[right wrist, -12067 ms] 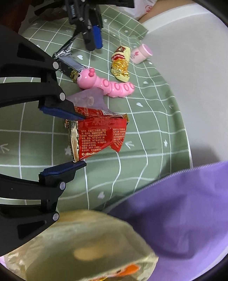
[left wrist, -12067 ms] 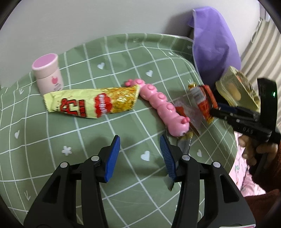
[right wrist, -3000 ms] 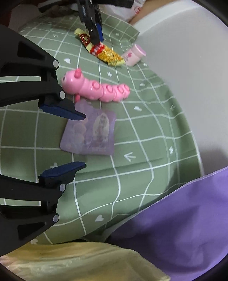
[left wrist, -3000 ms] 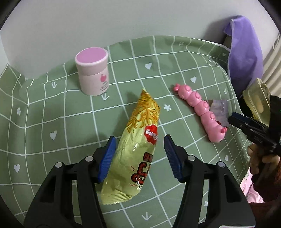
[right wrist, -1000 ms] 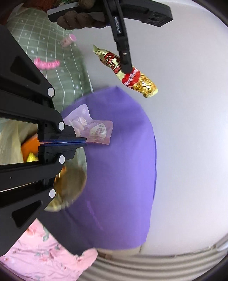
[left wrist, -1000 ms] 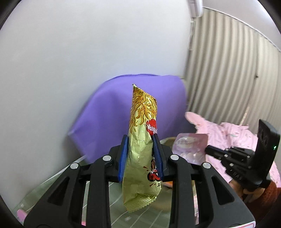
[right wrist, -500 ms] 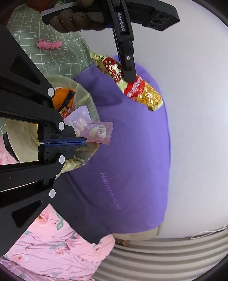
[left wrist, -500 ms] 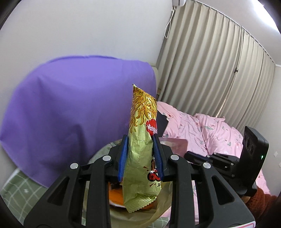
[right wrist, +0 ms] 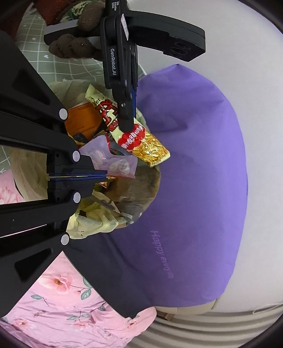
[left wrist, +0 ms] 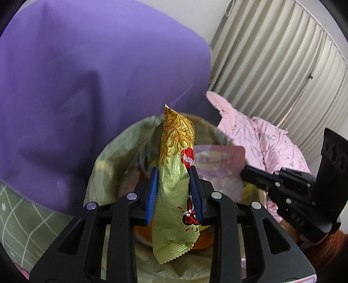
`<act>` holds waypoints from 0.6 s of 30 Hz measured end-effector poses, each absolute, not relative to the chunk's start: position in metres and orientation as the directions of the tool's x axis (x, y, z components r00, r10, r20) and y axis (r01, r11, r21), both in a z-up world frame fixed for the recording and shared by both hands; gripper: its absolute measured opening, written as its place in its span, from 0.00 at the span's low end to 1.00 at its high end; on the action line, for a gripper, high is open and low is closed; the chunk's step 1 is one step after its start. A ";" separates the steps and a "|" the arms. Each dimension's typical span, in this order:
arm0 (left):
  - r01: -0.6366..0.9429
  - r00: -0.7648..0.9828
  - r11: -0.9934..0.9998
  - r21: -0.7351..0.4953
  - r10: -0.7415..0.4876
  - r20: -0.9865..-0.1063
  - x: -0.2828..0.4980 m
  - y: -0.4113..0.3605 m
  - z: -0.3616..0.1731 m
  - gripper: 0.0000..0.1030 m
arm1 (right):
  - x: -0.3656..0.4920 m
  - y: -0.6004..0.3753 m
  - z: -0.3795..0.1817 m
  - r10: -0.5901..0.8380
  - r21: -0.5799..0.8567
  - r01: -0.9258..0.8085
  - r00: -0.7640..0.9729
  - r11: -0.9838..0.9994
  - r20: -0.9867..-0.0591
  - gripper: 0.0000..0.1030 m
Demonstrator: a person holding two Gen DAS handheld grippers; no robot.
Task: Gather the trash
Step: 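Carry the yellow wrapper and lilac wrapper over the yellow bag with both tools, then open both tools to drop the wrappers into the yellow bag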
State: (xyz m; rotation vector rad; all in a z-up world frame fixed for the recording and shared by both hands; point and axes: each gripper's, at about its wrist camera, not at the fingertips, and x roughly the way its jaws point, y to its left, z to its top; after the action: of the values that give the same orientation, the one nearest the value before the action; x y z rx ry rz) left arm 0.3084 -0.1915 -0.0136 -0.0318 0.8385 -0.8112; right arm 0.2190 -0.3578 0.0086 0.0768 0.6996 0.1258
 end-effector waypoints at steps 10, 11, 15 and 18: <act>0.595 0.432 0.751 -0.288 -0.600 -0.673 0.291 -0.174 -0.019 0.26 | 0.222 -0.353 -0.012 0.210 0.158 -0.140 0.718 0.977 -0.663 0.03; 0.593 0.431 0.752 -0.288 -0.599 -0.675 0.289 -0.183 -0.018 0.26 | 0.222 -0.354 -0.012 0.208 0.159 -0.137 0.719 0.978 -0.663 0.03; 0.595 0.424 0.749 -0.290 -0.599 -0.679 0.290 -0.179 -0.016 0.26 | 0.223 -0.359 -0.011 0.202 0.160 -0.127 0.718 0.979 -0.666 0.03; 0.591 0.417 0.749 -0.300 -0.602 -0.681 0.293 -0.175 -0.015 0.27 | 0.228 -0.358 -0.010 0.210 0.159 -0.139 0.704 0.978 -0.679 0.03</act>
State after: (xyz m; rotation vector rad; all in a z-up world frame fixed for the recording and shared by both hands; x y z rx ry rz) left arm 0.2929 -0.1745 -0.0147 -0.0142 0.8602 -0.7488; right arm 0.2275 -0.3585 -0.0103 0.0982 0.7661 0.1942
